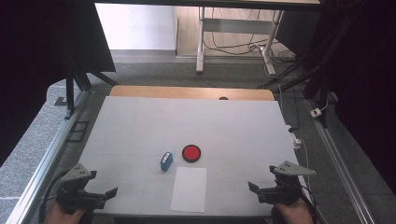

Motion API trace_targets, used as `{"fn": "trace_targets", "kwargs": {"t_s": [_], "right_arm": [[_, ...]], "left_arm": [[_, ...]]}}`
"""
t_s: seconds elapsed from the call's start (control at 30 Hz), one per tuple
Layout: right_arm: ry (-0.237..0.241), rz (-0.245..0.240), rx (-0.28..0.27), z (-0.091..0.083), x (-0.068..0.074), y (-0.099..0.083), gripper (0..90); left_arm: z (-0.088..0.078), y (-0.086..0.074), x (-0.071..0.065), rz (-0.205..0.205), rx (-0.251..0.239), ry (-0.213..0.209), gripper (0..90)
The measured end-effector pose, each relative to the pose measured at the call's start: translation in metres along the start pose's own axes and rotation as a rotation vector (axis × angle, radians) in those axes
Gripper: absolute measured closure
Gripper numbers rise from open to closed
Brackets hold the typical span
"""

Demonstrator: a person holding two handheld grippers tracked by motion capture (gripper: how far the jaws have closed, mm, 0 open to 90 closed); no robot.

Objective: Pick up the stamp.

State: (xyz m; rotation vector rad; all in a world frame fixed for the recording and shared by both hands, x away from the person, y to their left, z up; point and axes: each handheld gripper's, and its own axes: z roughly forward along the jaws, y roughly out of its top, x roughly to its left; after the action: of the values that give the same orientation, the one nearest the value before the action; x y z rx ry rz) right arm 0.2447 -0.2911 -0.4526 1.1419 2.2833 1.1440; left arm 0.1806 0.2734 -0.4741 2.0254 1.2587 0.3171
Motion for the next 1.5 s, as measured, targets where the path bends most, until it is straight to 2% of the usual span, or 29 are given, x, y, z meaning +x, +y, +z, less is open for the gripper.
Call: {"fn": "trace_targets", "kwargs": {"t_s": [0.2, 0.4, 0.6, 0.9, 1.03, 1.23, 1.43, 1.5], "right_arm": [[-0.007, -0.037, 0.013, 0.002, 0.004, 0.001, 0.0], [-0.015, -0.031, 0.014, 0.002, 0.003, 0.001, 0.0], [-0.017, -0.045, 0.021, 0.003, 0.005, 0.001, 0.0], [-0.01, -0.044, 0.024, 0.003, 0.005, 0.001, 0.0], [-0.007, -0.043, 0.024, 0.003, 0.005, 0.001, 0.0], [-0.004, -0.052, 0.031, 0.003, 0.005, 0.001, 0.0], [-0.002, -0.045, 0.026, 0.003, 0.005, 0.001, 0.0], [0.003, -0.059, 0.024, 0.003, 0.006, 0.001, 0.0]], "left_arm": [[0.001, 0.0, -0.001, 0.002, 0.008, 0.01, 0.0], [0.003, 0.001, -0.003, 0.015, 0.023, 0.031, 0.0], [0.003, 0.002, -0.004, 0.022, 0.03, 0.045, 0.0], [0.003, 0.002, -0.005, 0.025, 0.032, 0.047, 0.0], [0.003, 0.003, -0.007, 0.039, 0.025, 0.057, 0.0], [0.004, 0.007, -0.01, 0.058, 0.022, 0.049, 0.0], [0.004, 0.009, -0.011, 0.059, 0.016, 0.045, 0.0], [0.004, 0.01, -0.01, 0.064, 0.009, 0.041, 0.0]]}}
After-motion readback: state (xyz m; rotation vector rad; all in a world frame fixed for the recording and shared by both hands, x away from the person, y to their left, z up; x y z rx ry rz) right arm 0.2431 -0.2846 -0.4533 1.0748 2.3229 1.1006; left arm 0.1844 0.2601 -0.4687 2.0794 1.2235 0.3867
